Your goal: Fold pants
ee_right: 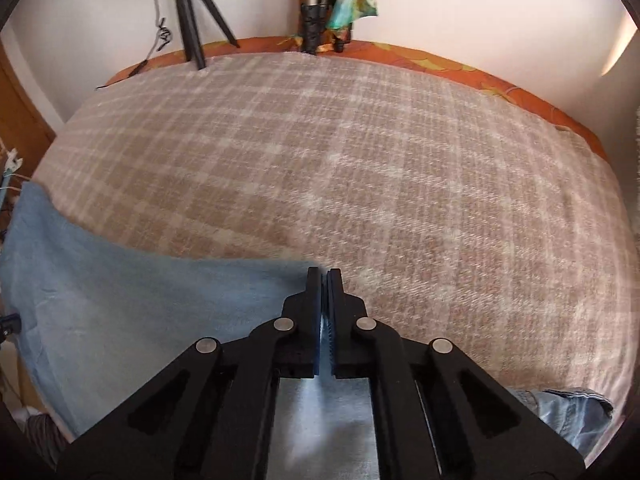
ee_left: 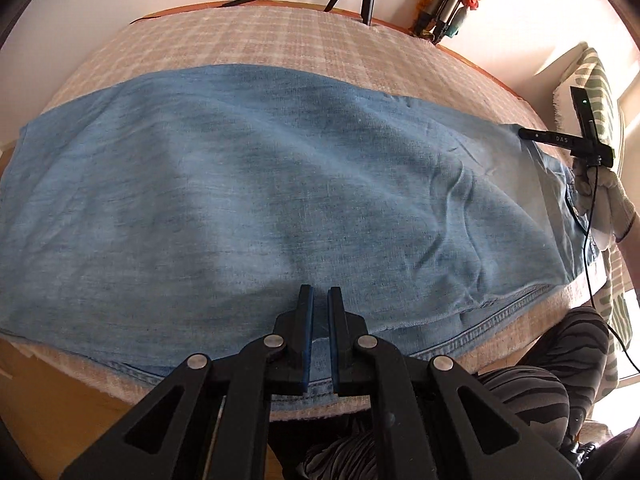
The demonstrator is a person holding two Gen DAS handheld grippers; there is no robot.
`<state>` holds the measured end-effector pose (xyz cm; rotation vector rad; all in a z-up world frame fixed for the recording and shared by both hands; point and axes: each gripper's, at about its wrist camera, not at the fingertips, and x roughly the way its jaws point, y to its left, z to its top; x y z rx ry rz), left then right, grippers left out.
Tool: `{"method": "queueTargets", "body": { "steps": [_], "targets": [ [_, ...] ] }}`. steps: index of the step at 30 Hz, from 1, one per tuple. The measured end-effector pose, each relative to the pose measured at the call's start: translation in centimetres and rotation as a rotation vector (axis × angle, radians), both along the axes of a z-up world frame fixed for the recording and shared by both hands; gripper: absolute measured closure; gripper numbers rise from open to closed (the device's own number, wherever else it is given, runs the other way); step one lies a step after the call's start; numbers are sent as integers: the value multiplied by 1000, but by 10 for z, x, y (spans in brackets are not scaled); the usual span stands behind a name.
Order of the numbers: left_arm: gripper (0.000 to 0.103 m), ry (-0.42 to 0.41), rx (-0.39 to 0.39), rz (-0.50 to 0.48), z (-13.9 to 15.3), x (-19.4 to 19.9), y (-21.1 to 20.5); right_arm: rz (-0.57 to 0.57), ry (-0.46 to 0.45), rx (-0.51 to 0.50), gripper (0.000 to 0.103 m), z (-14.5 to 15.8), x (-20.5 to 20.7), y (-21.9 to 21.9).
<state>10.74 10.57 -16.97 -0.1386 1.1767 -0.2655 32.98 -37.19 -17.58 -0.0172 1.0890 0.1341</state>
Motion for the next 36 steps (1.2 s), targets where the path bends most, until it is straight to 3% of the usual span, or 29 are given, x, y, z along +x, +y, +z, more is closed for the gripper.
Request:
{"method": "queueTargets", "body": {
  "steps": [3, 5, 6, 7, 9, 10, 15, 22, 30, 34, 36],
  "targets": [
    [99, -33, -14, -8, -3, -3, 1, 19, 2, 11, 101, 4, 0, 5],
    [99, -54, -22, -25, -4, -4, 1, 24, -20, -6, 94, 15, -9, 10],
    [99, -53, -28, -25, -4, -5, 3, 29, -37, -15, 85, 23, -16, 12],
    [99, -49, -34, -20, -3, -8, 8, 39, -62, -21, 69, 32, -24, 15],
    [99, -43, -45, -15, -3, -7, 10, 78, -106, -16, 52, 50, -43, 25],
    [99, -44, -51, -12, -2, -7, 11, 118, -117, 13, 50, 59, -55, 34],
    [99, -76, -45, 86, 7, -21, 35, 361, -138, 95, 48, 87, -109, 101],
    [99, -62, -45, 287, 23, -47, 110, 603, -94, 71, 48, 70, -164, 204],
    [99, -85, -18, 440, 30, -72, 184, 734, -61, -29, 48, 44, -182, 261],
    [99, -65, -59, 525, 20, -72, 216, 733, -49, -28, 48, 46, -175, 270],
    [99, -99, -15, 589, 20, -76, 228, 728, -46, -25, 48, 48, -169, 271]
  ]
}}
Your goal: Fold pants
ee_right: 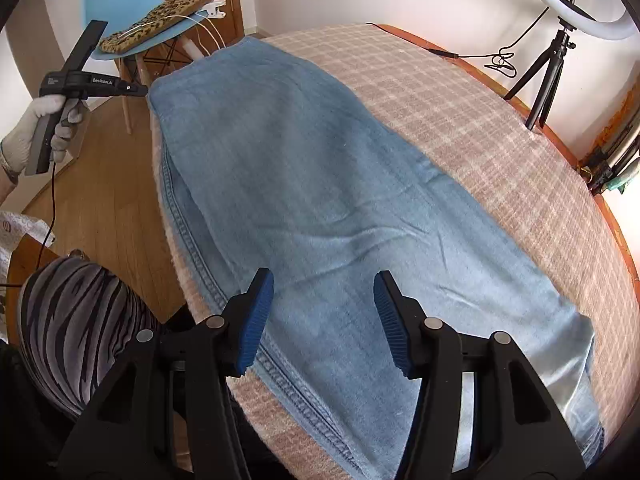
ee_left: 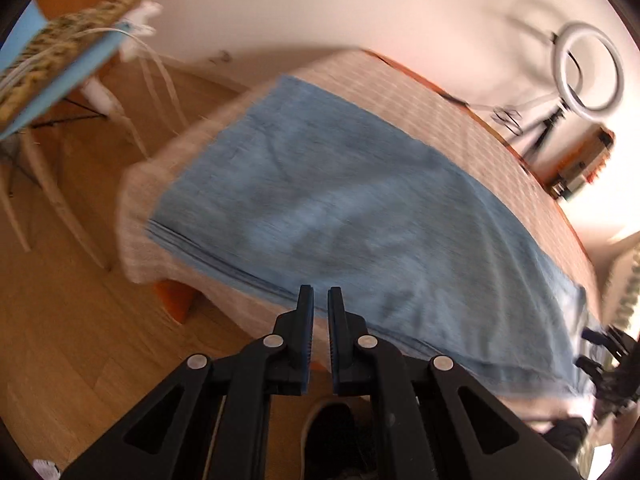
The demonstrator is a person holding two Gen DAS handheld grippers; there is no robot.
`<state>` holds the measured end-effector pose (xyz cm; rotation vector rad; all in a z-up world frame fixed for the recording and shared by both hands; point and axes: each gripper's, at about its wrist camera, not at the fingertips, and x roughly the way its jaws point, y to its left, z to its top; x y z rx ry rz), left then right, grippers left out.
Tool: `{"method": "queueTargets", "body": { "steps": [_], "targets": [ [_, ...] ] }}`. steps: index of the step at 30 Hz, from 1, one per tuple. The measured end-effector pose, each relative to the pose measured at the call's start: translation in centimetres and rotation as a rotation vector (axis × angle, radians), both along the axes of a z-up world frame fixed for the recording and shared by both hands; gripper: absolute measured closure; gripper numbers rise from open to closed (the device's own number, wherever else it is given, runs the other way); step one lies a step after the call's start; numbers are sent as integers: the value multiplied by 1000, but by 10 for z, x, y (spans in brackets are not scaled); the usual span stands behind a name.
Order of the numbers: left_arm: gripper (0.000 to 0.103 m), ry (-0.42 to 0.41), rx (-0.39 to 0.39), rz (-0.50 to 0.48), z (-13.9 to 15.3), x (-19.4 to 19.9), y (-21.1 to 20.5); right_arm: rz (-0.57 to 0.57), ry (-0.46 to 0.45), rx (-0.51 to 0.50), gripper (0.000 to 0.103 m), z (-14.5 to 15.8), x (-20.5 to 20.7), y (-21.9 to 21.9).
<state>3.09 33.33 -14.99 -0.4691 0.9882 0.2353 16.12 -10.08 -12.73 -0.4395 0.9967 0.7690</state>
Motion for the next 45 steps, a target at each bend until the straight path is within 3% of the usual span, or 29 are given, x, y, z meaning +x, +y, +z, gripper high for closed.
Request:
{"method": "queueTargets", "body": {
  "steps": [7, 21, 29, 35, 39, 41, 43, 45],
  "targets": [
    [103, -25, -31, 65, -8, -2, 34, 37, 41, -4, 48, 3, 7, 16],
    [103, 44, -166, 175, -26, 7, 86, 164, 66, -70, 48, -10, -5, 63],
    [103, 64, -231, 223, -36, 17, 98, 158, 92, -89, 35, -20, 0, 76],
    [103, 81, -210, 231, -43, 25, 96, 184, 91, -117, 33, -28, -2, 90],
    [103, 93, -188, 225, -44, 29, 96, 200, 22, -164, 33, -37, -8, 103],
    [103, 97, -193, 233, -44, 29, 97, 215, 10, -179, 36, -42, -12, 109],
    [103, 96, -196, 245, -44, 27, 98, 226, -9, -211, 59, -47, -16, 114],
    [103, 98, -170, 247, -42, 27, 96, 234, -17, -215, 68, -51, -18, 116]
  ]
}}
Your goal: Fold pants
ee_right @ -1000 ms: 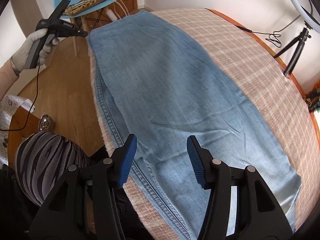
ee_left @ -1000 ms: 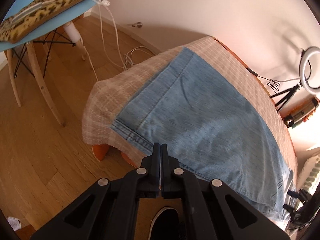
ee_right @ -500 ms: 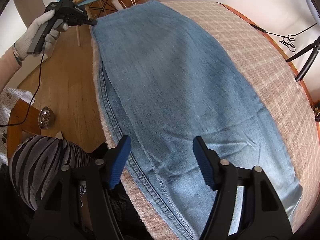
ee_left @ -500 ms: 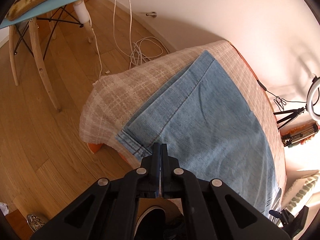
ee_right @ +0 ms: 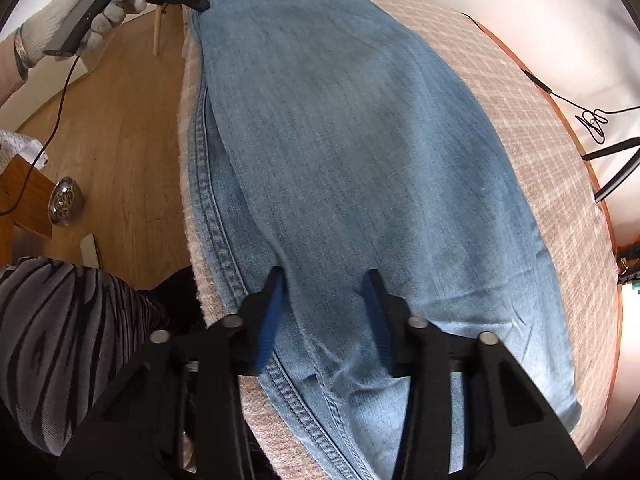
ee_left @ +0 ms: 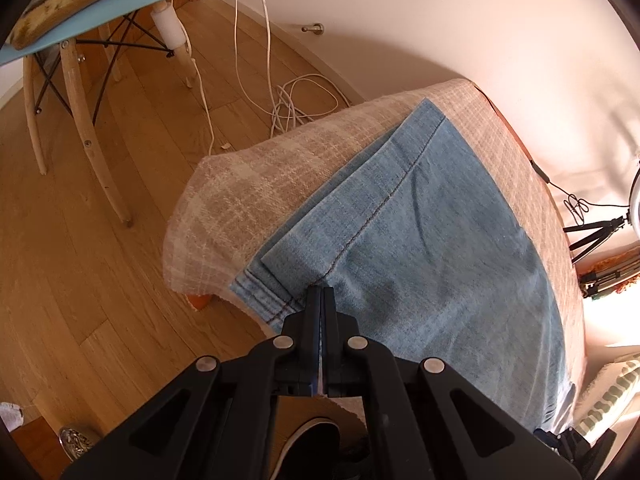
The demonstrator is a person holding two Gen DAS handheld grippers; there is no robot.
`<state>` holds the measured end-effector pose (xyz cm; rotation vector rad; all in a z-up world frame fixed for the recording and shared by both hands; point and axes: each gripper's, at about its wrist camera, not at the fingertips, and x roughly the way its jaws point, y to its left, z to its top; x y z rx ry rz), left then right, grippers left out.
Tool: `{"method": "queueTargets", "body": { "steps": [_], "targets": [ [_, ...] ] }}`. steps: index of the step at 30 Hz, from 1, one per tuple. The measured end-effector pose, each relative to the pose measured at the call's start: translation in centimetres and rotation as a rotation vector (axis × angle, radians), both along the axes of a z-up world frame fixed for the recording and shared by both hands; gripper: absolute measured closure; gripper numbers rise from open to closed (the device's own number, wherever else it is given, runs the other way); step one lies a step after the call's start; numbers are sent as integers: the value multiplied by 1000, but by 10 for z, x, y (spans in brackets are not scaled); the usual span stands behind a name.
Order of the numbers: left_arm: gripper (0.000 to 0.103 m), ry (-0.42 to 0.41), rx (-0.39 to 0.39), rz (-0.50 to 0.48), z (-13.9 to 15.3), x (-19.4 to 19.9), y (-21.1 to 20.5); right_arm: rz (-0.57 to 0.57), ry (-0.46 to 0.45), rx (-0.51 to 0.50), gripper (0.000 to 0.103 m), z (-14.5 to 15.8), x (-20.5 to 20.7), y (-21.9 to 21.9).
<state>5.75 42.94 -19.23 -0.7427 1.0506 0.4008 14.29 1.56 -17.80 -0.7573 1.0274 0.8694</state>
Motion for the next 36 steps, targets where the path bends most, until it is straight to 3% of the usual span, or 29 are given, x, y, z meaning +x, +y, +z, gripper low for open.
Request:
{"method": "queueTargets", "body": {
  "steps": [3, 4, 8, 10, 14, 15, 18, 23, 30, 36],
  "targets": [
    [103, 15, 42, -8, 2, 0, -4, 7, -11, 13, 95, 0, -4, 2],
    [103, 19, 54, -6, 4, 0, -6, 3, -13, 24, 98, 3, -7, 3],
    [103, 46, 162, 26, 15, -5, -4, 35, 61, 114, 99, 21, -24, 3],
    [103, 28, 142, 29, 17, -8, 0, 66, 70, 91, 99, 15, -30, 5],
    [103, -5, 75, 31, 15, -14, 9, 18, 80, 49, 99, -1, -18, 6],
    [103, -16, 61, 28, 15, -15, 10, 14, 76, 51, 93, 1, -17, 6],
    [103, -41, 16, 10, 13, -18, 11, 13, 31, 79, 60, 10, -18, 6],
    [103, -78, -49, 23, 13, -16, 12, 2, 31, 107, 59, 14, -14, 9],
    [103, -36, -102, 6, -3, 4, 10, -14, 42, 91, 59, 5, -16, 15],
    [103, -72, -60, -25, -6, 0, 8, -27, 39, 114, 55, 6, -16, 9]
  ]
}}
